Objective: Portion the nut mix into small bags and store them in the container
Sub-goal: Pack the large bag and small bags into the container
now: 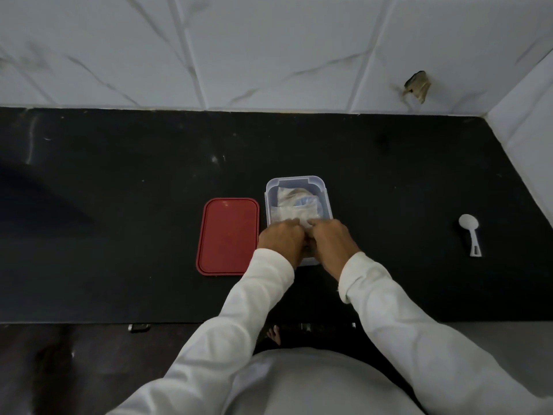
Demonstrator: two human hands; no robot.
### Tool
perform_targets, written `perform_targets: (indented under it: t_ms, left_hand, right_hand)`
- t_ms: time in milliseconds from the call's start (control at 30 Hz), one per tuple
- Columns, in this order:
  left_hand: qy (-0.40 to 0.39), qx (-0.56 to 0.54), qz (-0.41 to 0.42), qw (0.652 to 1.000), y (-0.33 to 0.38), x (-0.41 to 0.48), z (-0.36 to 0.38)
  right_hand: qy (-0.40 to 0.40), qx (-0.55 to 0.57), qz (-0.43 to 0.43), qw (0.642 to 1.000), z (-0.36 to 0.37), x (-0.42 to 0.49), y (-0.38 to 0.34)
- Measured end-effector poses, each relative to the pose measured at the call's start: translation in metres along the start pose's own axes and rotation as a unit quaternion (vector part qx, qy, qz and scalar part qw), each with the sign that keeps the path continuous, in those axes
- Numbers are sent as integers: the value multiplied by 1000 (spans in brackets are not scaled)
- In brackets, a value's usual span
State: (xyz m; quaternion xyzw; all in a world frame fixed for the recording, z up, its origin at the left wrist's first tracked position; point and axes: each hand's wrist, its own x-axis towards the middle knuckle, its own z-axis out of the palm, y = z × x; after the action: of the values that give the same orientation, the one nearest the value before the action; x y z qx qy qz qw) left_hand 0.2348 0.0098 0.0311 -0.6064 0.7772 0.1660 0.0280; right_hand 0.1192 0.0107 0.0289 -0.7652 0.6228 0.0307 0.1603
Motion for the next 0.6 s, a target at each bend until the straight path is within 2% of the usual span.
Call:
perform_targets:
  t_ms: [100,167,233,333,367,467,500,600]
  left_hand:
    - [-11,79,5,997,5,3,-1]
    - [-23,89,2,996,7,7,-1]
    - [-43,77,-11,996,8,12,-1]
    - [-78,61,-33,995,7,19,0]
    - [-89,55,-38,994,7,22,0]
    - [-112,41,-49,992,7,26,-3]
    - [-115,35,-49,991,7,27,-4]
    - [-110,14,-46,993,7,23,-4]
  right_hand:
    - [-116,-21,57,991,-5,14,-5]
    - [-231,-12,114,966,-16,26,-10]
    - [-285,15,165,944,-26,35,-15]
    - [-288,42,170,941,-34,34,-18]
    - [-269,44,159,949,-33,31,-18]
    - [-139,18,104,985,-28,21,-17]
    - [-131,7,91,987,-28,18,-18]
    - [-224,34,136,965,-37,23,-21]
